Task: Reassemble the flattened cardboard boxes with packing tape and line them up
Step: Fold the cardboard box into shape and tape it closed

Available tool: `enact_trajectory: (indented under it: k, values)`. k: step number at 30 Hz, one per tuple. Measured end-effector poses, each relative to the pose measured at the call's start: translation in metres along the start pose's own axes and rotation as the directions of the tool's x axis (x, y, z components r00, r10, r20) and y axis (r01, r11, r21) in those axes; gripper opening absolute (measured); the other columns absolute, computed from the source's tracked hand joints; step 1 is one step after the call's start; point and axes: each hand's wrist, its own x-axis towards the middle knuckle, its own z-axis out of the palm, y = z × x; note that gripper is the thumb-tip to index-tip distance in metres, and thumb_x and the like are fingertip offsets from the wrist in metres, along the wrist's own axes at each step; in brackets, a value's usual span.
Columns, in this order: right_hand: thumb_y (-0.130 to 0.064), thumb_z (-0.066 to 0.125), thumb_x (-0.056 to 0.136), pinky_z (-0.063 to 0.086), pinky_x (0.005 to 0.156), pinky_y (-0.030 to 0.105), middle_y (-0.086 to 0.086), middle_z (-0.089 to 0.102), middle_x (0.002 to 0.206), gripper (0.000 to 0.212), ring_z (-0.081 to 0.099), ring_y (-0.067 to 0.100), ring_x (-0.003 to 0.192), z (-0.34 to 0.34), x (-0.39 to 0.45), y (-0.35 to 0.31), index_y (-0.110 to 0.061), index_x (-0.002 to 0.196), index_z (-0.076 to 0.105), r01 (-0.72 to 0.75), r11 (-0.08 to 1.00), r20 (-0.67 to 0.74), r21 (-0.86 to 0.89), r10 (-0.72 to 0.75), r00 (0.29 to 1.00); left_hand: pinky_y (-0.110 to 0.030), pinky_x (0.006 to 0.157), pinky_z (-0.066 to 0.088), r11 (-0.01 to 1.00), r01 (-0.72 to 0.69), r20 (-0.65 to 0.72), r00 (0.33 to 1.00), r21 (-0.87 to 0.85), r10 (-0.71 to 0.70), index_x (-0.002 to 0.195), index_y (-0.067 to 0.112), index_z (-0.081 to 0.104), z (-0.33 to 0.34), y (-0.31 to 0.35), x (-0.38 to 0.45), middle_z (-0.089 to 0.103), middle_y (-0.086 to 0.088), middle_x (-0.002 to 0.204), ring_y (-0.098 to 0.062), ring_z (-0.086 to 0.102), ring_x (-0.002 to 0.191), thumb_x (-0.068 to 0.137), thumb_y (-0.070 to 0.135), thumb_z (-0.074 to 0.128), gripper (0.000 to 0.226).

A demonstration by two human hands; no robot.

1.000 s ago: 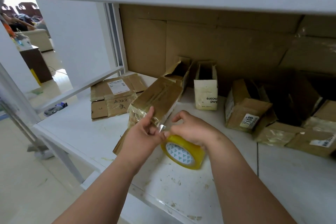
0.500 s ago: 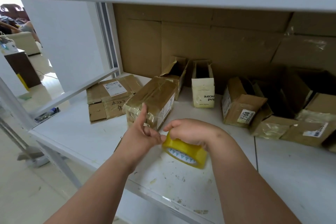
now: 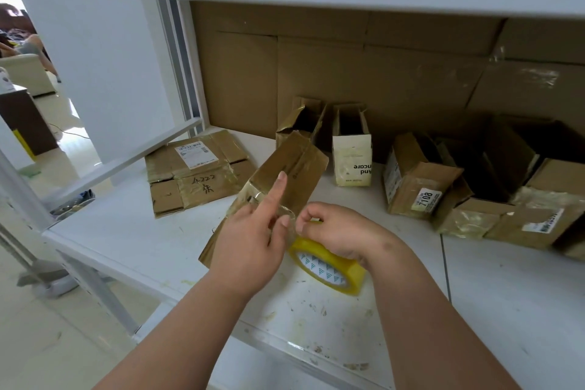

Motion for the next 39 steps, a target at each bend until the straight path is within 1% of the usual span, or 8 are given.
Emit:
enact_trajectory:
  k: [4, 9, 13, 16, 19, 26, 36, 39]
  values:
    - [-0.032, 0.063, 0.089, 0.042, 0.064, 0.024, -0.010, 0.063, 0.093, 0.005, 0.057, 0.009, 0.081, 0.000, -0.005, 0.003, -0.028, 0.090, 0.065, -0.024, 0.998, -0.028, 0.063, 0.026, 0.999, -0.036, 0.079, 0.051, 0.944, 0.266, 0.157, 0.942, 0.194, -0.298, 0.152, 0.042, 0.028, -0.006, -0.012, 0.018, 0.070, -0.005, 0.095, -0.027, 0.065, 0.096, 0.101, 0.041, 0.038, 0.052]
    - [-0.027, 0.055, 0.090, 0.044, 0.063, 0.025, -0.007, 0.061, 0.099, 0.011, 0.059, 0.013, 0.085, -0.004, -0.006, 0.007, -0.029, 0.095, 0.065, -0.071, 0.993, -0.093, 0.091, 0.079, 0.993, -0.042, 0.098, 0.045, 0.872, 0.318, 0.113, 0.917, 0.371, -0.383, 0.148, 0.032, 0.043, -0.017, -0.018, 0.032, 0.060, -0.010, 0.128, -0.030, 0.054, 0.123, 0.092, 0.068, 0.037, 0.067]
    - [-0.031, 0.052, 0.093, 0.046, 0.065, 0.025, -0.007, 0.063, 0.096, 0.013, 0.060, 0.012, 0.086, -0.001, -0.002, 0.007, -0.028, 0.094, 0.065, -0.063, 0.996, -0.126, 0.066, 0.071, 0.989, -0.045, 0.099, 0.034, 0.783, 0.334, 0.011, 0.917, 0.525, -0.398, 0.132, 0.033, 0.060, -0.017, -0.022, 0.035, 0.056, -0.004, 0.115, -0.028, 0.050, 0.118, 0.081, 0.081, 0.041, 0.072]
    - [-0.035, 0.052, 0.095, 0.046, 0.066, 0.026, -0.010, 0.061, 0.092, 0.014, 0.057, 0.009, 0.083, 0.000, 0.002, 0.007, -0.028, 0.093, 0.064, -0.061, 0.997, -0.156, 0.045, 0.068, 0.985, -0.045, 0.101, 0.026, 0.804, 0.329, -0.047, 0.934, 0.495, -0.353, 0.123, 0.031, 0.066, -0.013, -0.027, 0.036, 0.046, -0.003, 0.122, -0.029, 0.034, 0.122, 0.080, 0.076, 0.052, 0.064]
    - [-0.036, 0.053, 0.096, 0.047, 0.071, 0.028, -0.009, 0.061, 0.092, 0.013, 0.057, 0.009, 0.083, 0.000, 0.005, 0.008, -0.029, 0.093, 0.063, -0.052, 0.997, -0.205, 0.052, 0.061, 0.977, -0.045, 0.115, 0.019, 0.814, 0.310, -0.043, 0.942, 0.491, -0.333, 0.122, 0.024, 0.064, -0.007, -0.030, 0.040, 0.049, -0.001, 0.137, -0.027, 0.031, 0.134, 0.080, 0.065, 0.055, 0.059]
    - [-0.037, 0.054, 0.097, 0.041, 0.062, 0.029, -0.005, 0.054, 0.074, 0.017, 0.050, 0.013, 0.064, 0.000, 0.010, 0.004, -0.022, 0.093, 0.060, 0.002, 0.995, -0.326, 0.105, 0.033, 0.945, -0.051, 0.113, 0.028, 0.830, 0.406, -0.044, 0.905, 0.383, -0.423, 0.116, 0.014, 0.052, 0.006, -0.033, 0.048, 0.053, -0.007, 0.124, -0.033, 0.040, 0.126, 0.073, 0.056, 0.060, 0.061]
    - [-0.037, 0.055, 0.097, 0.039, 0.061, 0.019, -0.012, 0.053, 0.081, 0.014, 0.050, 0.003, 0.074, 0.011, 0.018, -0.002, -0.025, 0.092, 0.060, 0.020, 0.994, -0.318, 0.111, 0.017, 0.948, -0.045, 0.108, 0.033, 0.873, 0.372, -0.056, 0.925, 0.315, -0.375, 0.113, 0.010, 0.050, 0.010, -0.040, 0.048, 0.051, -0.010, 0.120, -0.034, 0.038, 0.119, 0.070, 0.054, 0.068, 0.064]
    - [-0.036, 0.055, 0.097, 0.040, 0.061, 0.021, -0.011, 0.055, 0.083, 0.013, 0.051, 0.004, 0.074, 0.014, 0.019, -0.005, -0.024, 0.092, 0.060, 0.020, 0.989, -0.332, 0.148, 0.030, 0.943, -0.046, 0.111, 0.032, 0.902, 0.338, -0.061, 0.941, 0.269, -0.334, 0.115, 0.006, 0.053, 0.011, -0.042, 0.043, 0.052, -0.012, 0.125, -0.037, 0.036, 0.126, 0.074, 0.054, 0.070, 0.065]
